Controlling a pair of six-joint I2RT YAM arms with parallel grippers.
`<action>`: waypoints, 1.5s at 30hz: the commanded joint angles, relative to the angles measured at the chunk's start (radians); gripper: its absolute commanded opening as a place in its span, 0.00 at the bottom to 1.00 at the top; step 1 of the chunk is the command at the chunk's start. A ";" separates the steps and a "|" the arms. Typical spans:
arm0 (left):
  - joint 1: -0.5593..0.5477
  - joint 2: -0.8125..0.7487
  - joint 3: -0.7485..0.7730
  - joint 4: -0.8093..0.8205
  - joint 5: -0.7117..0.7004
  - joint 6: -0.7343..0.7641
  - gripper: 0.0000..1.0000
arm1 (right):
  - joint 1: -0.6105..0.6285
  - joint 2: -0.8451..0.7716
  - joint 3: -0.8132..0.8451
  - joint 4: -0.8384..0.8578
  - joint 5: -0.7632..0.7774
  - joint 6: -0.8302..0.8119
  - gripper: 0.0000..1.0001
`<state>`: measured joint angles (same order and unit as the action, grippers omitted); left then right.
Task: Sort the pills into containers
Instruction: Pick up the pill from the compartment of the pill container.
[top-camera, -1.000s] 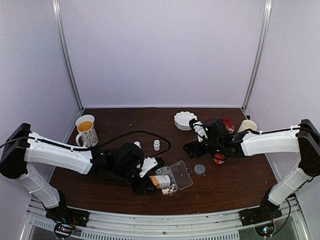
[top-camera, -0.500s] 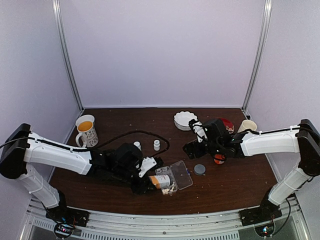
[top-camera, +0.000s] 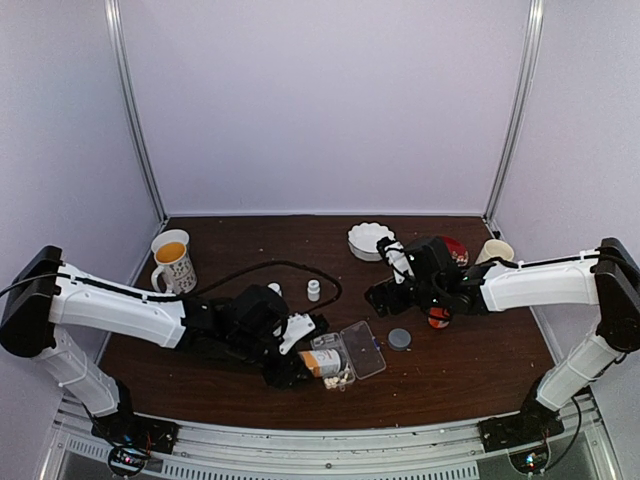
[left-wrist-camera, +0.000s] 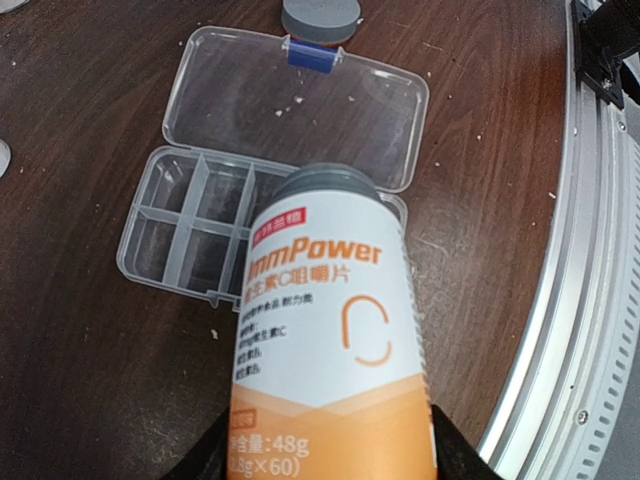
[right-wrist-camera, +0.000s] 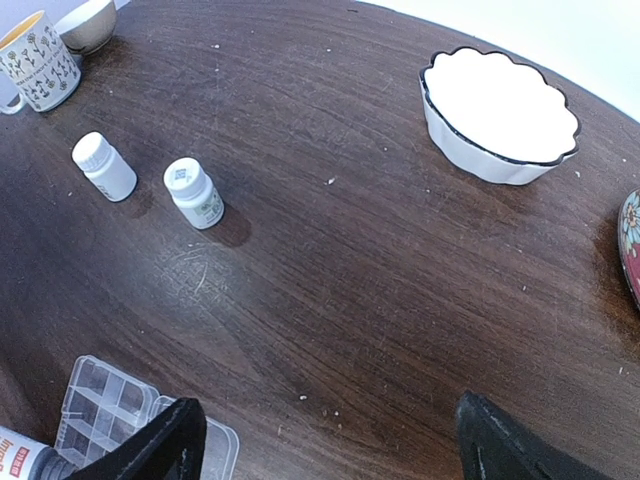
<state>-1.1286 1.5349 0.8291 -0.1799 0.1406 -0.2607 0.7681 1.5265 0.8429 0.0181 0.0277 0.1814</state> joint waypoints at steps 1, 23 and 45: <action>-0.005 -0.044 -0.005 0.038 -0.019 -0.011 0.00 | 0.010 0.011 0.024 -0.003 0.019 -0.009 0.90; -0.004 -0.090 -0.108 0.078 -0.027 -0.031 0.00 | 0.013 0.020 0.031 -0.009 0.024 -0.014 0.90; -0.004 -0.107 -0.099 0.033 -0.031 -0.055 0.00 | 0.016 0.025 0.035 -0.010 0.026 -0.015 0.90</action>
<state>-1.1297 1.4227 0.6998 -0.1432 0.1085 -0.3138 0.7750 1.5379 0.8478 0.0109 0.0277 0.1783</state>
